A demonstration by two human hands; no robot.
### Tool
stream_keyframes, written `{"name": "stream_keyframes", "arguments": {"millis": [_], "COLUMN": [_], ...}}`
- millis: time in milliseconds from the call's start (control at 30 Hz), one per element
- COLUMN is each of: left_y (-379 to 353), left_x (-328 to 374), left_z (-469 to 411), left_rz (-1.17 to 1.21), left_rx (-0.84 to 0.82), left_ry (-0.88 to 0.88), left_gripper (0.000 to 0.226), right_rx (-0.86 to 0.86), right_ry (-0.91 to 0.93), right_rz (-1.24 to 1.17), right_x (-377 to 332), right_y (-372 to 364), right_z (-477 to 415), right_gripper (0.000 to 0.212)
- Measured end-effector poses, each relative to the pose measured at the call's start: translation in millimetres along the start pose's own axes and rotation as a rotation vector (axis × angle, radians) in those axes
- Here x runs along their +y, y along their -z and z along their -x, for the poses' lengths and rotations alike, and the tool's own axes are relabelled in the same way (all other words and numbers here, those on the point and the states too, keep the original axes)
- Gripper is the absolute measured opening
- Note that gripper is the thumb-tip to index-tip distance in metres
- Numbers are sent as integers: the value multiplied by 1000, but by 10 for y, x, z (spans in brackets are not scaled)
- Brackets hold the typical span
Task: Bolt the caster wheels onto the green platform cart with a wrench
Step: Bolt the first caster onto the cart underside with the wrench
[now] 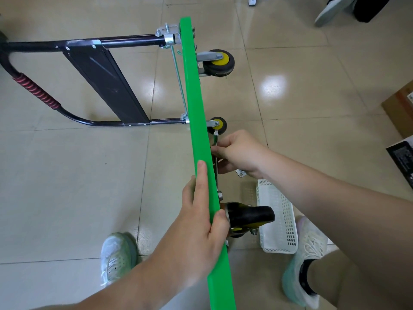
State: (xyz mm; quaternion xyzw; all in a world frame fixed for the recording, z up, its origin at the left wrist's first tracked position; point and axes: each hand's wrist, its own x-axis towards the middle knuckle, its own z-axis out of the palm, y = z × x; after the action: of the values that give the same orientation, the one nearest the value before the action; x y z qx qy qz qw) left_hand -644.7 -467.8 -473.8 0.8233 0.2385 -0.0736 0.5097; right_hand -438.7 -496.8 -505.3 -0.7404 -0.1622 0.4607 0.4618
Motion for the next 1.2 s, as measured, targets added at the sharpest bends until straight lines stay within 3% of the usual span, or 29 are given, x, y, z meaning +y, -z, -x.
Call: {"name": "stream_keyframes", "arguments": {"millis": [667,933,1200], "left_y": [-98,-115,-106], "left_x": [-3,45,15], "left_z": [-19,-25,-25], "left_rz": [19,47,20], "left_rx": [112,129,134], "left_ry": [-10,9,-6], "left_gripper": [84,82,83], "right_rx": [204,209,319], "right_ry": [433,477,542], "right_rz": [18,-38,-205], "right_x": [413,440,337], "right_y": [-162,-176,23], "right_z": [1005,1188,1177], "right_gripper": [29,41,31]}}
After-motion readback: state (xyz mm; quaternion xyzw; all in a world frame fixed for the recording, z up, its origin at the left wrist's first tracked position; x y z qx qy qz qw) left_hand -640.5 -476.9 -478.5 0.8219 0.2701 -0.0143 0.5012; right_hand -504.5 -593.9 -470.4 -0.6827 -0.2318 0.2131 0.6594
